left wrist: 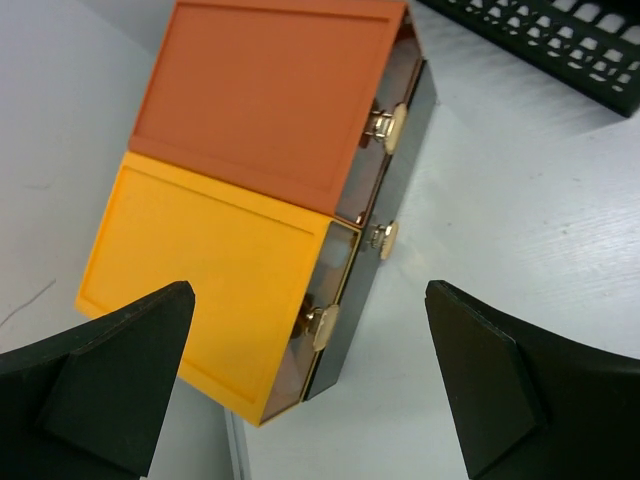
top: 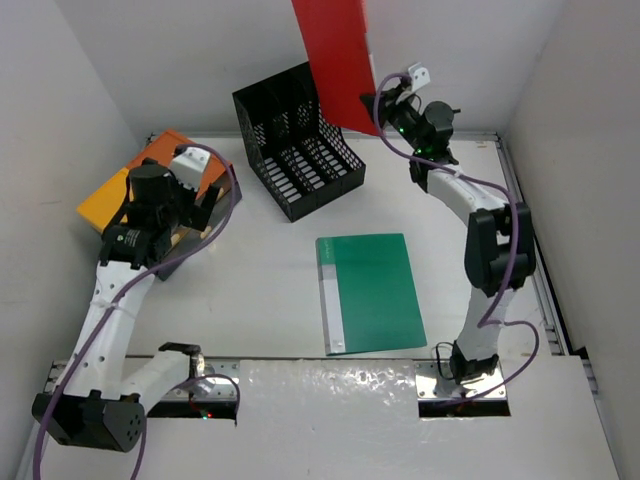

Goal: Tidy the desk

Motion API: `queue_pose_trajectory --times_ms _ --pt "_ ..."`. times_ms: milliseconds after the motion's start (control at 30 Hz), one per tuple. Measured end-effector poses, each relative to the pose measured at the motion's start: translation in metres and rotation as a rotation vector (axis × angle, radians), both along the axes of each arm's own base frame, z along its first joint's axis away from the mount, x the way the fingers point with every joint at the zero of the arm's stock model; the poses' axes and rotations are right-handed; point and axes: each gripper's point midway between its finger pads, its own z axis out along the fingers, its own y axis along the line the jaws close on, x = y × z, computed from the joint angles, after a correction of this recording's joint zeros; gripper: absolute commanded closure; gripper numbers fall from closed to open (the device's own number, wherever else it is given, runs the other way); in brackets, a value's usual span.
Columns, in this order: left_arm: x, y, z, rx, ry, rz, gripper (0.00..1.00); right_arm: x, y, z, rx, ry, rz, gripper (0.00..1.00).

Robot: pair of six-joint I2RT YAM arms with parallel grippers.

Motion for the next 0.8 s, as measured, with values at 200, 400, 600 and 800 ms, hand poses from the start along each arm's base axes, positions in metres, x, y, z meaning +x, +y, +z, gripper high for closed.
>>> queue_pose_trajectory --times_ms 200,400,600,800 --pt "0.006 0.017 -0.010 0.008 0.034 0.060 0.00 0.022 0.008 -0.012 0.025 -0.036 0.022 1.00" --pt "0.012 0.026 -0.021 0.010 0.068 0.089 0.00 0.032 0.014 -0.030 0.087 -0.122 0.049 1.00" --pt "0.014 0.032 -0.026 0.013 0.084 0.110 0.00 0.035 0.022 -0.089 0.071 -0.086 0.062 1.00" --pt "0.017 0.038 -0.033 0.015 0.108 0.129 0.00 0.037 0.032 -0.135 0.044 -0.058 0.063 0.66"
